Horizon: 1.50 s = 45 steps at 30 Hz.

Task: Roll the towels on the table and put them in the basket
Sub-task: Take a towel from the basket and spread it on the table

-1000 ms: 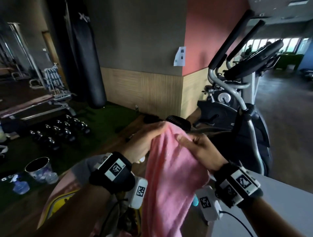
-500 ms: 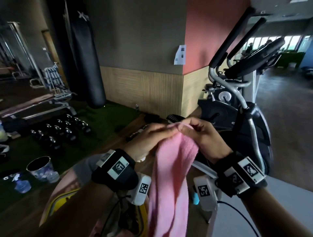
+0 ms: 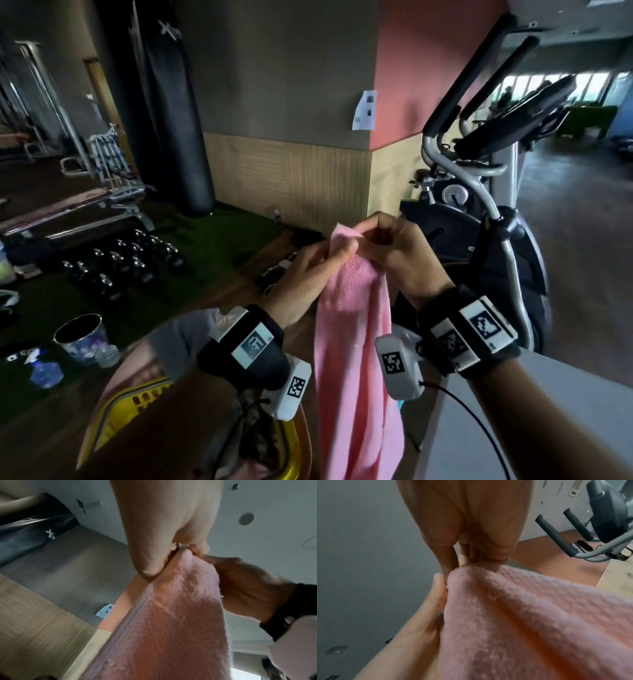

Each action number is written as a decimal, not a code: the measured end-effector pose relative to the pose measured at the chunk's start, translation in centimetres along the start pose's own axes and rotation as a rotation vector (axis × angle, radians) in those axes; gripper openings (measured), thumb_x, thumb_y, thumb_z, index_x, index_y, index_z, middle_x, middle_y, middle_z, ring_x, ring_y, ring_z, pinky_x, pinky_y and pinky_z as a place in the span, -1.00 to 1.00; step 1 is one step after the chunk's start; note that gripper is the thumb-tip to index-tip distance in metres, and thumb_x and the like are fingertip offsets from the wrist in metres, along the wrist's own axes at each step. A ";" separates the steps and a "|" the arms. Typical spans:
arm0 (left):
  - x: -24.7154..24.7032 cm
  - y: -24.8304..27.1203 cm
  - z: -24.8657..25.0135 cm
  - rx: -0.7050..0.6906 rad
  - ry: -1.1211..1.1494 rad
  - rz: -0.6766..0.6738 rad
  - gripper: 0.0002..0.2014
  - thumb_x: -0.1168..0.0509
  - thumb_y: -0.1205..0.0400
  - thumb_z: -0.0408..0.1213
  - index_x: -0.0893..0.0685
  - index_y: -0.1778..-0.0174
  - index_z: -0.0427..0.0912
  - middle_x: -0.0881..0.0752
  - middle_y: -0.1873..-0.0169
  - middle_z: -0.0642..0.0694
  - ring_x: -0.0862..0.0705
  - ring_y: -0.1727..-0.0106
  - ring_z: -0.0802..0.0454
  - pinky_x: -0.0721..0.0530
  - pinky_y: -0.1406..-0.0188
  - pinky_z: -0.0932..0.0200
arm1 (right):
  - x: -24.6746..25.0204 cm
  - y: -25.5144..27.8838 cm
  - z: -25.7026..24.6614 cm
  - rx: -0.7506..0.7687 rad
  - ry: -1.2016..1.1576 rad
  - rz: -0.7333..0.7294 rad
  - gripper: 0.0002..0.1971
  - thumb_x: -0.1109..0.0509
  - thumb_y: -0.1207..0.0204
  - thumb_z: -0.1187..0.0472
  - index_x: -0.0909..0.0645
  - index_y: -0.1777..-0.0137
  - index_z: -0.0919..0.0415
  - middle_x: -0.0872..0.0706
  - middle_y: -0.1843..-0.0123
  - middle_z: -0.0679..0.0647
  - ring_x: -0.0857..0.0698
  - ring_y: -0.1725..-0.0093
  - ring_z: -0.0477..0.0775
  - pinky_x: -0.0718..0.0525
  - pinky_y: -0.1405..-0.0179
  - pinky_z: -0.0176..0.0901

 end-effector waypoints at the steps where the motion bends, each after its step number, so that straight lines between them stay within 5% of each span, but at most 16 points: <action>1: 0.2 -0.1 -0.2 0.003 -0.006 -0.007 -0.69 -0.16 -0.71 0.02 -0.72 -0.24 0.09 -0.76 -0.17 -0.04 -0.67 -0.30 0.03 -0.51 -0.35 -0.04 | 0.2 -0.3 0.0 -0.012 0.028 0.016 -0.94 -0.51 -0.45 0.35 -0.70 0.11 0.29 -0.77 0.17 0.21 -0.72 0.15 0.13 -0.67 0.03 0.14; 4: 0.8 -0.6 -0.6 0.004 0.015 0.016 -0.64 -0.09 -0.77 -0.01 -0.67 -0.30 -0.05 -0.72 -0.23 -0.18 -0.63 -0.34 -0.13 -0.48 -0.40 -0.27 | 0.4 -0.6 -0.1 -0.047 0.056 0.034 -0.93 -0.53 -0.42 0.40 -0.69 0.17 0.31 -0.74 0.24 0.18 -0.67 0.21 0.06 -0.62 0.13 -0.01; 9: 1.1 -1.3 -0.7 -0.010 0.087 0.042 -0.80 -0.22 -0.69 -0.13 -0.72 -0.01 -0.09 -0.71 0.05 -0.14 -0.68 -0.03 0.01 -0.62 -0.04 0.00 | 0.4 -0.4 0.0 -0.066 -0.026 -0.006 -0.93 -0.49 -0.43 0.46 -0.70 0.17 0.32 -0.78 0.20 0.24 -0.70 0.19 0.11 -0.68 0.12 -0.04; 14: 1.5 -2.1 -1.6 0.005 0.143 0.038 -0.70 -0.24 -0.70 -0.11 -0.67 -0.17 -0.27 -0.65 -0.16 -0.38 -0.61 -0.22 -0.21 -0.45 -0.29 -0.19 | 0.3 -0.5 -0.1 -0.062 -0.029 0.024 -0.94 -0.51 -0.43 0.44 -0.68 0.16 0.34 -0.74 0.37 -0.01 -0.64 0.38 -0.17 -0.55 0.42 -0.40; 16: 2.1 -3.1 -0.8 -0.049 0.013 0.184 -0.68 -0.31 -0.65 0.01 -0.70 -0.13 -0.17 -0.71 -0.10 -0.16 -0.66 -0.18 -0.06 -0.51 -0.29 -0.10 | 0.0 -0.4 0.1 -0.065 -0.062 0.063 -0.94 -0.48 -0.47 0.39 -0.69 0.12 0.40 -0.68 0.45 -0.10 -0.54 0.48 -0.23 -0.46 0.51 -0.44; 18: 3.1 -4.1 1.3 -0.196 -0.078 0.387 -0.80 -0.29 -0.65 -0.04 -0.69 0.14 -0.08 -0.67 0.21 0.05 -0.62 0.10 0.14 -0.56 0.00 0.11 | -0.7 0.5 1.0 -0.087 -0.118 0.098 -0.91 -0.43 -0.53 0.36 -0.69 0.16 0.39 -0.63 0.49 -0.14 -0.48 0.52 -0.24 -0.42 0.53 -0.45; 22: 5.6 -5.4 5.2 -0.391 -0.180 0.711 -0.73 -0.22 -0.70 -0.24 -0.50 0.36 -0.10 -0.43 0.48 0.21 -0.38 0.39 0.30 -0.37 0.35 0.38 | -1.5 2.5 2.8 -0.077 -0.129 0.172 -0.86 -0.37 -0.58 0.37 -0.76 0.12 0.32 -0.73 0.31 -0.13 -0.60 0.29 -0.22 -0.57 0.24 -0.37; 26: 3.0 -4.0 2.1 -0.092 -0.403 0.366 -0.60 -0.19 -0.57 0.28 -0.63 0.27 0.01 -0.59 0.42 0.21 -0.52 0.37 0.26 -0.49 0.25 0.19 | -0.5 0.7 1.6 0.038 -0.036 0.163 -0.88 -0.38 -0.58 0.38 -0.74 -0.01 0.33 -0.78 0.15 -0.04 -0.67 0.13 -0.20 -0.58 0.04 -0.36; 29: 1.5 -2.0 -1.0 -0.040 -0.344 0.040 -0.55 -0.32 -0.58 0.12 -0.63 0.12 -0.30 -0.54 0.34 -0.15 -0.51 0.25 0.04 -0.45 0.24 0.01 | -0.6 -0.5 0.7 0.074 -0.024 0.111 -0.84 -0.36 -0.59 0.35 -0.61 -0.14 0.33 -0.71 0.28 0.11 -0.66 0.27 -0.02 -0.59 0.21 -0.22; 31: 1.6 -1.4 -0.9 -0.112 -0.329 0.087 -0.50 -0.27 -0.64 0.02 -0.58 0.08 -0.49 -0.50 0.37 -0.29 -0.48 0.27 -0.01 -0.45 0.27 0.06 | -0.7 -0.8 0.9 0.056 -0.050 0.121 -0.92 -0.36 -0.59 0.34 -0.60 -0.05 0.28 -0.68 0.33 0.02 -0.62 0.28 -0.05 -0.56 0.23 -0.25; 34: 2.4 -1.9 0.7 -0.080 -0.235 0.261 -0.73 -0.23 -0.71 -0.08 -0.72 0.24 -0.06 -0.50 0.45 -0.07 -0.46 0.39 0.11 -0.46 0.47 0.29 | -1.2 0.3 2.3 -0.011 -0.086 0.105 -0.87 -0.33 -0.62 0.32 -0.63 0.13 0.36 -0.60 0.30 0.02 -0.53 0.25 -0.12 -0.51 0.23 -0.34; 37: 4.4 -2.8 1.7 -0.072 -0.182 0.537 -0.64 -0.26 -0.69 -0.08 -0.49 0.45 -0.01 -0.40 0.58 0.19 -0.36 0.51 0.27 -0.36 0.53 0.34 | -1.3 2.8 3.9 -0.054 -0.046 0.133 -0.82 -0.34 -0.60 0.37 -0.67 0.13 0.51 -0.65 0.29 -0.03 -0.55 0.25 -0.19 -0.52 0.19 -0.37; 38: 4.5 -2.7 1.8 -0.083 -0.189 0.505 -0.65 -0.29 -0.67 -0.07 -0.48 0.44 0.01 -0.40 0.58 0.20 -0.36 0.50 0.28 -0.36 0.50 0.31 | -1.2 3.0 3.9 -0.050 -0.035 0.144 -0.83 -0.35 -0.59 0.38 -0.69 0.10 0.51 -0.70 0.25 -0.02 -0.59 0.21 -0.18 -0.54 0.12 -0.33; 40: 3.1 -2.0 1.0 -0.094 -0.205 0.182 -0.80 -0.39 -0.60 -0.09 -0.59 0.31 -0.03 -0.55 0.46 0.15 -0.49 0.38 0.26 -0.45 0.35 0.30 | -0.7 2.2 2.8 0.005 -0.023 0.171 -0.86 -0.35 -0.58 0.39 -0.70 0.00 0.47 -0.72 0.19 0.08 -0.64 0.18 -0.07 -0.56 0.10 -0.24; 42: 1.2 -1.0 -0.4 -0.078 -0.261 -0.069 -0.82 -0.44 -0.57 -0.20 -0.65 0.20 -0.23 -0.62 0.32 -0.04 -0.58 0.23 0.14 -0.53 0.20 0.22 | -0.4 0.6 1.2 0.041 -0.055 0.174 -0.85 -0.37 -0.58 0.35 -0.68 -0.11 0.33 -0.61 0.27 0.25 -0.53 0.32 0.15 -0.50 0.30 -0.06; 45: 2.2 -1.4 -0.3 -0.048 -0.134 0.125 -0.87 -0.36 -0.62 -0.17 -0.70 0.24 -0.06 -0.60 0.33 -0.01 -0.59 0.26 0.13 -0.50 0.22 0.13 | -0.4 0.4 1.5 0.023 -0.091 0.160 -0.94 -0.38 -0.58 0.33 -0.69 0.05 0.24 -0.70 0.27 0.13 -0.60 0.25 0.08 -0.59 0.19 -0.06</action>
Point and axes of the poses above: each hand's wrist, its own y-axis away from the middle knuckle, its own x-axis out of the back of the hand, z = x × y, the point moved 2 cm from there along -y, towards the middle knuckle
